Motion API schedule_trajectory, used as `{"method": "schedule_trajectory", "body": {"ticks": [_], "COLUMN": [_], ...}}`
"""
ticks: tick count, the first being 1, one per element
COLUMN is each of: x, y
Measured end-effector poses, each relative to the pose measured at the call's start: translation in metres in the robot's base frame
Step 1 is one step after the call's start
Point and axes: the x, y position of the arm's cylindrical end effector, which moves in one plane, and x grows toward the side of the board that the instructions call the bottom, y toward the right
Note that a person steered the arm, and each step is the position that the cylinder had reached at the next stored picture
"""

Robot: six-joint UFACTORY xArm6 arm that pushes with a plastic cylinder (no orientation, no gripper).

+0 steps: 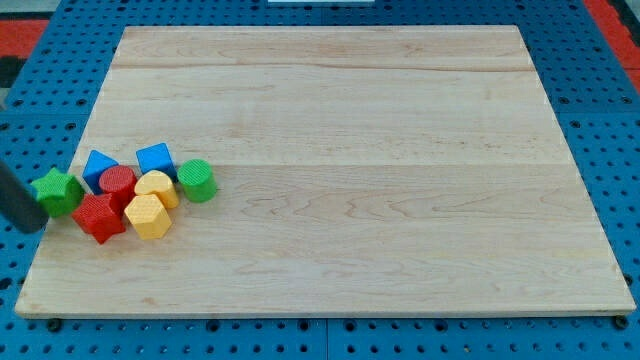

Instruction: Separate the blue blocks from each other

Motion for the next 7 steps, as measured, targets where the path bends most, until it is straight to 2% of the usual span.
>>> {"method": "schedule_trajectory", "body": {"ticks": [2,4,7], "x": [-0.042,-0.042,-0.042], "y": [0.0,0.005,0.052]}}
